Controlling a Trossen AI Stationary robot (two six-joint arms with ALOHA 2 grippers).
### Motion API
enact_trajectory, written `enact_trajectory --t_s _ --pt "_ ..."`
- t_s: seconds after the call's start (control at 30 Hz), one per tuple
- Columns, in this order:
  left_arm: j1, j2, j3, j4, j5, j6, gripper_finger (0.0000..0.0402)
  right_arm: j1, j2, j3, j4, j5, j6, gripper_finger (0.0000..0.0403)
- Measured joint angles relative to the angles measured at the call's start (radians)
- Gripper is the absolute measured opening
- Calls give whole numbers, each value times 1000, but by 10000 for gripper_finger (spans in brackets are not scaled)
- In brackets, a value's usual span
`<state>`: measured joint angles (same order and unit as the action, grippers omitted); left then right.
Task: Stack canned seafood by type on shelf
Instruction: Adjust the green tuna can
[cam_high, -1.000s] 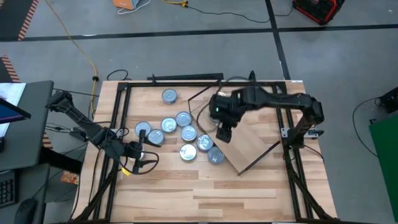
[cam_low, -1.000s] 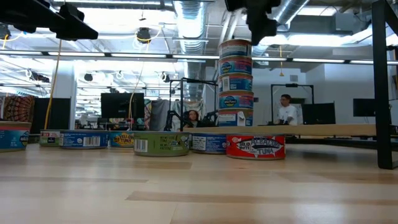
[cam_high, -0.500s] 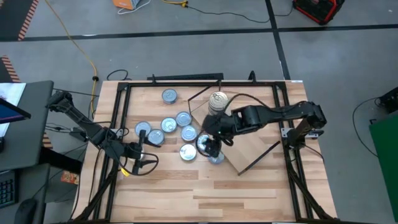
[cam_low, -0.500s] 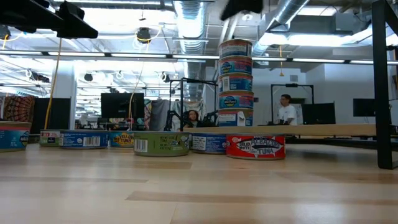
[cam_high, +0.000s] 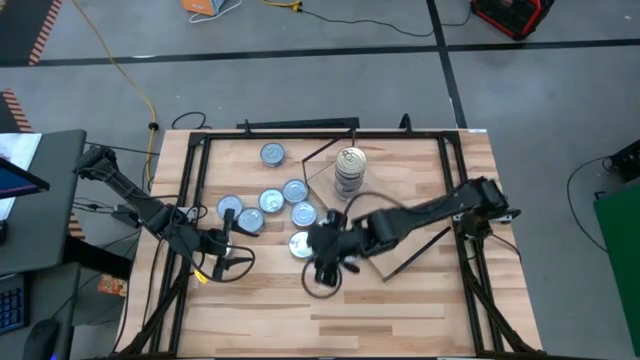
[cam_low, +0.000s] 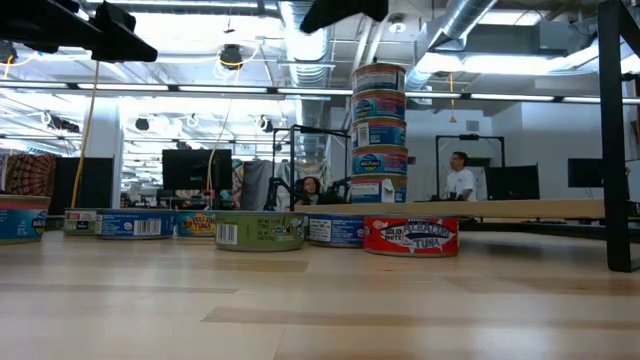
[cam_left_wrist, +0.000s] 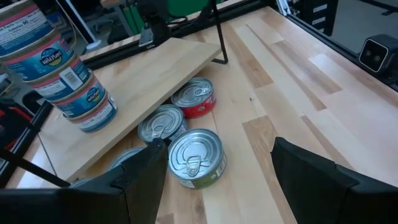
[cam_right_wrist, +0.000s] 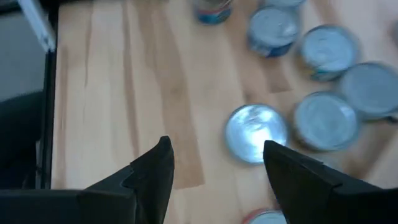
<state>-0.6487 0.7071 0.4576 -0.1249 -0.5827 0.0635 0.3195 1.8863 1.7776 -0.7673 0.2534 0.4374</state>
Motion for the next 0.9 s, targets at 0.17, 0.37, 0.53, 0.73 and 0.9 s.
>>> enact_trajectory --t_s 0.17,0.37,0.53,0.73,0.9 --pt "0 0 0 0 0 0 277 53 56 0 28 0 0 271" --pt "0 0 0 0 0 0 277 110 82 0 78 16 35 271" --pt "0 0 0 0 0 0 277 163 81 0 113 48 68 271" --pt "0 0 0 0 0 0 277 205 82 1 133 64 98 271" --pt "0 0 0 0 0 0 277 225 83 -1 138 78 126 271"
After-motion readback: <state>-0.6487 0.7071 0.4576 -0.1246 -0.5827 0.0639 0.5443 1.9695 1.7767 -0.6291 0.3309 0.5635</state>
